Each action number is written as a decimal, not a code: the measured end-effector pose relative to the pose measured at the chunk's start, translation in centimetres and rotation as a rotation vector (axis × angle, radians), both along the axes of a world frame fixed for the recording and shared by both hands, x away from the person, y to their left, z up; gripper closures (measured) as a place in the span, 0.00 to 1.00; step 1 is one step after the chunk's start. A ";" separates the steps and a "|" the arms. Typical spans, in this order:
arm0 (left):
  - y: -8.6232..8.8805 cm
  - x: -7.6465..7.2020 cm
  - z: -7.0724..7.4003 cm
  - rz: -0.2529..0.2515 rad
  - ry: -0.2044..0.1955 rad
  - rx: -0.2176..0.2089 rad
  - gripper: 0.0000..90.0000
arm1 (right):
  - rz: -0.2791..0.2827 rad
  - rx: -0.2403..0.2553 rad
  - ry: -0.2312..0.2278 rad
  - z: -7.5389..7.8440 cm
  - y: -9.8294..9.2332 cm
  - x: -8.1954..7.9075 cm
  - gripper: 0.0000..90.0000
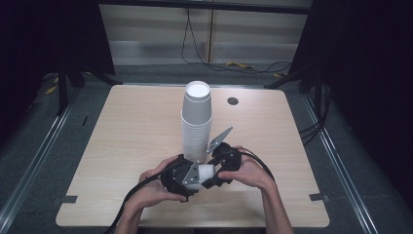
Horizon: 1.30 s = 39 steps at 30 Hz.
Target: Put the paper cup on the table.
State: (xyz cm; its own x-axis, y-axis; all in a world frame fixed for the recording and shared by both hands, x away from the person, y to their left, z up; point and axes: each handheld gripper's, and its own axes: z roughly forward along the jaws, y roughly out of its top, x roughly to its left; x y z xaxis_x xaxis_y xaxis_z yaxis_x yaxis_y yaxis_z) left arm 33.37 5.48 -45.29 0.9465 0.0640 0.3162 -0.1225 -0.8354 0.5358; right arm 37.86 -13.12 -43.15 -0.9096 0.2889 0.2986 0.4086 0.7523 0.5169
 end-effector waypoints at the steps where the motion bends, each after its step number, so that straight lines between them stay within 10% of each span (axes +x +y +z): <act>1: -0.1 0.0 0.0 -0.003 0.000 -0.001 0.19 | 0.008 -0.006 0.003 -0.1 0.1 0.0 0.18; 28: -0.4 -0.1 0.0 -0.018 -0.022 0.021 0.18 | 0.055 -0.051 0.040 -0.3 1.1 0.7 0.21; 39: 0.3 0.3 -0.1 -0.039 0.007 -0.042 0.15 | 0.062 -0.035 0.019 0.0 0.9 0.4 0.25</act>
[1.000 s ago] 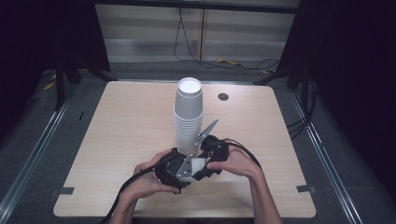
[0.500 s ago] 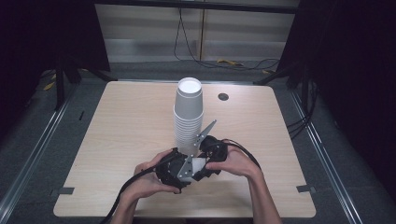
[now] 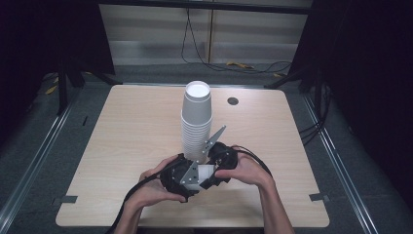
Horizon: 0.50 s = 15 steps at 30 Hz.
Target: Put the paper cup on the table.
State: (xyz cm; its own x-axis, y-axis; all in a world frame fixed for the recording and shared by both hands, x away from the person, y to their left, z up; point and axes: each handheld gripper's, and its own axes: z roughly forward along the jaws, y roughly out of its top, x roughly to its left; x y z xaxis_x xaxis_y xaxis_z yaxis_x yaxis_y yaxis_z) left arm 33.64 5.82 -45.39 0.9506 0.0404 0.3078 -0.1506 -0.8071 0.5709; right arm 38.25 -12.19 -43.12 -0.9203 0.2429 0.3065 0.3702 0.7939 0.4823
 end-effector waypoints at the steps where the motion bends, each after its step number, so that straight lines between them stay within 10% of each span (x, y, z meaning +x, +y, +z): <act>1: 0.1 0.0 0.0 -0.002 0.003 -0.004 0.14 | -0.002 0.003 -0.005 0.0 0.0 0.0 0.25; 4: 0.2 -0.2 -0.3 0.015 0.026 -0.080 0.14 | 0.000 0.011 -0.018 0.2 -0.1 -0.1 0.25; 15: 0.8 -0.2 -0.2 -0.001 -0.021 -0.127 0.13 | -0.004 0.009 -0.029 0.5 -0.3 -0.3 0.26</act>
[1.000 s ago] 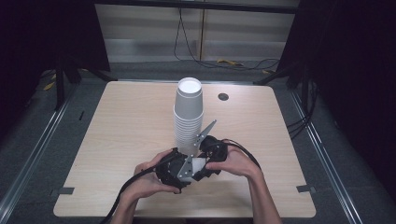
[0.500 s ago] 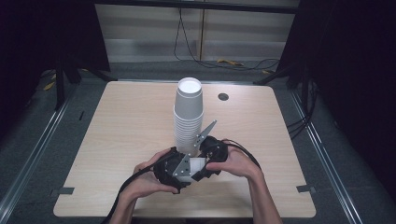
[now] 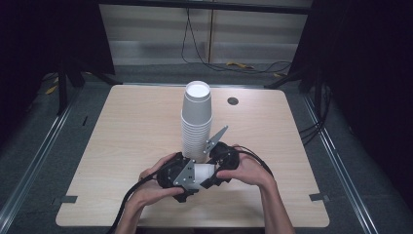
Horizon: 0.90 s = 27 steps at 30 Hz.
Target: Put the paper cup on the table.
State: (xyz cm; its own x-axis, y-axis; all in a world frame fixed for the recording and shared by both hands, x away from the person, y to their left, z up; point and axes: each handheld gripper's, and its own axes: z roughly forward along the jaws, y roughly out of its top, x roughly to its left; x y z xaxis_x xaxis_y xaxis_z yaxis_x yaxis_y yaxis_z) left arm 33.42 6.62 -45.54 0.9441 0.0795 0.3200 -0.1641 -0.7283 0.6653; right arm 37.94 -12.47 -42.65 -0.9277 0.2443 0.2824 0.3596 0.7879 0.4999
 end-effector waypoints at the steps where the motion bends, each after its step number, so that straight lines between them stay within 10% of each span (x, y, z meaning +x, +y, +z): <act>1: 0.1 -0.1 0.0 0.003 0.004 0.003 0.13 | -0.004 0.003 -0.009 0.0 0.0 0.0 0.26; 16: 1.9 0.1 1.1 0.016 -0.028 -0.131 0.18 | -0.045 -0.008 -0.028 -0.1 -0.9 0.2 0.26; 21: 3.4 0.2 1.0 0.086 0.028 -0.279 0.17 | -0.064 -0.008 -0.037 -0.2 -1.3 0.3 0.26; 27: 4.3 0.3 0.9 0.124 0.073 -0.343 0.17 | -0.063 -0.015 -0.049 -0.2 -1.3 0.3 0.26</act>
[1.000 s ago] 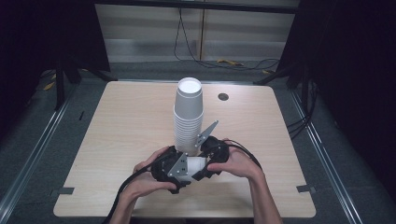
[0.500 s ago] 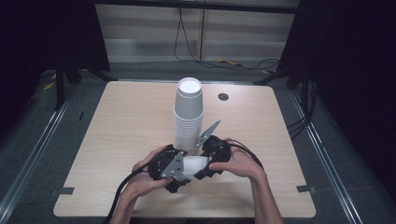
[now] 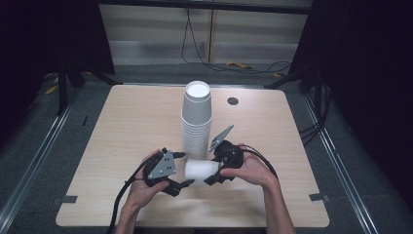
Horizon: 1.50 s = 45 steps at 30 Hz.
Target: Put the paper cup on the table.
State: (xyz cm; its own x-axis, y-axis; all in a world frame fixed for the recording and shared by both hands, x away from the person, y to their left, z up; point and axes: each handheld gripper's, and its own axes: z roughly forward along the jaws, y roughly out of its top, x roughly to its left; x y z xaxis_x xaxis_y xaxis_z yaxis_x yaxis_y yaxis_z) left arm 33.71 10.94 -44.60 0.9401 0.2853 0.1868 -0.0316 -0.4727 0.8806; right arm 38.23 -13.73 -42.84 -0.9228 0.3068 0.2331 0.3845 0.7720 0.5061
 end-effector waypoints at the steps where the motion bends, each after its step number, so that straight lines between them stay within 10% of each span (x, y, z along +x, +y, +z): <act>1: 0.2 0.0 0.0 -0.001 0.009 -0.025 0.17 | -0.010 -0.003 -0.007 0.0 0.0 -0.1 0.26; 25: 1.8 -0.1 -1.7 0.088 0.161 -0.168 0.20 | -0.122 0.169 -0.066 -1.4 -2.6 -1.1 0.26; 45: 1.8 -0.8 -2.0 0.066 0.191 -0.274 0.21 | -0.123 0.363 -0.143 -2.3 -3.7 -2.9 0.25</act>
State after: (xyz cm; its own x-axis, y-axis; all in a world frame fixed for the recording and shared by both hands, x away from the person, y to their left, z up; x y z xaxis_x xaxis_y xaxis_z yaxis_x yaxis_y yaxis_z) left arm 32.94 12.73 -46.65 0.9285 0.3619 -0.0827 0.1688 -0.2130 0.9624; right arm 35.38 -17.48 -45.17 -0.9153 0.3386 0.2181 0.3687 0.4863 0.7922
